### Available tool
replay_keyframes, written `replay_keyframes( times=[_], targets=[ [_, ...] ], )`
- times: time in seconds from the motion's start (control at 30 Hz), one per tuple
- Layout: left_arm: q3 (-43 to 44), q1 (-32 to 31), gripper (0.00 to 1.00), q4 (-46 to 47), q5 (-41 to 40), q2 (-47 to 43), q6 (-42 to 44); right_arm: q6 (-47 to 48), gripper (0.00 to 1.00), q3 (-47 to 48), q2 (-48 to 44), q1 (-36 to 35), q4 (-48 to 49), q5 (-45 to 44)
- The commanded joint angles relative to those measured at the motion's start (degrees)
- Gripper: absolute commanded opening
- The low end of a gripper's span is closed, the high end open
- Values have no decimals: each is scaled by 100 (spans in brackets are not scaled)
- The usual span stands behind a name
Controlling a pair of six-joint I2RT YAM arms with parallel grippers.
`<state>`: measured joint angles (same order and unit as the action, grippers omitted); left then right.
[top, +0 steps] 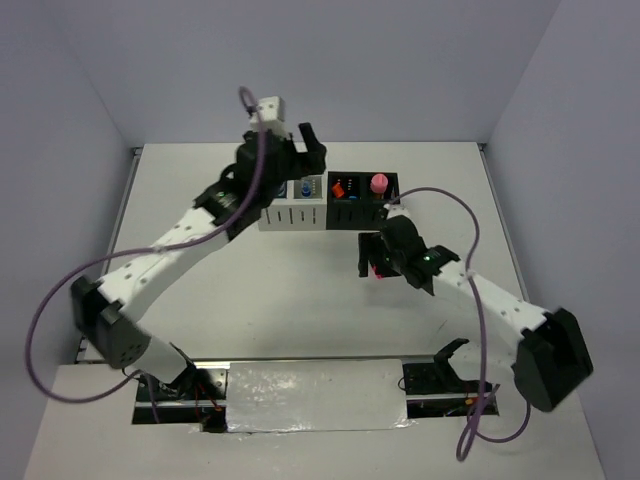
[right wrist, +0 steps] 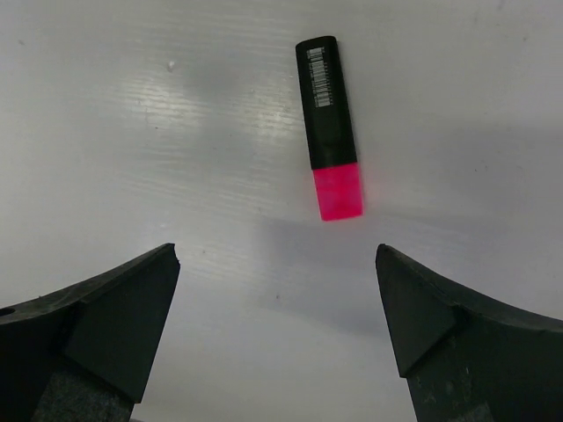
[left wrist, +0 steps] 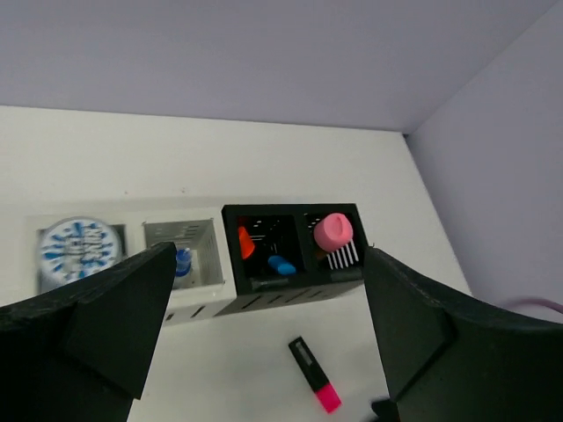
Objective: Sort the stationery into containers
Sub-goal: Pick up the pen from the center of the board.
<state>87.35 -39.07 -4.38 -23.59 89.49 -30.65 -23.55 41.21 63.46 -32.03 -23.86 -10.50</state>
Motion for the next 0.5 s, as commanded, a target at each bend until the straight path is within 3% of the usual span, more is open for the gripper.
replay_keyframes(
  times=[0.0, 0.23, 0.27, 0.47],
  targets=[
    [-164, 31, 99, -1671, 229, -984, -530, 675, 100, 677, 857, 83, 197, 435],
    [-1465, 13, 99, -2637, 391, -3048, -152, 1028, 93, 950, 1853, 250, 338, 602],
    [-1527, 13, 99, -2847, 382, -3330, -90, 1002, 87, 1063, 2115, 285, 207, 611],
    [-1651, 22, 99, -3393, 285, -3913, 235, 887, 76, 985, 2539, 487, 434, 839]
  ],
)
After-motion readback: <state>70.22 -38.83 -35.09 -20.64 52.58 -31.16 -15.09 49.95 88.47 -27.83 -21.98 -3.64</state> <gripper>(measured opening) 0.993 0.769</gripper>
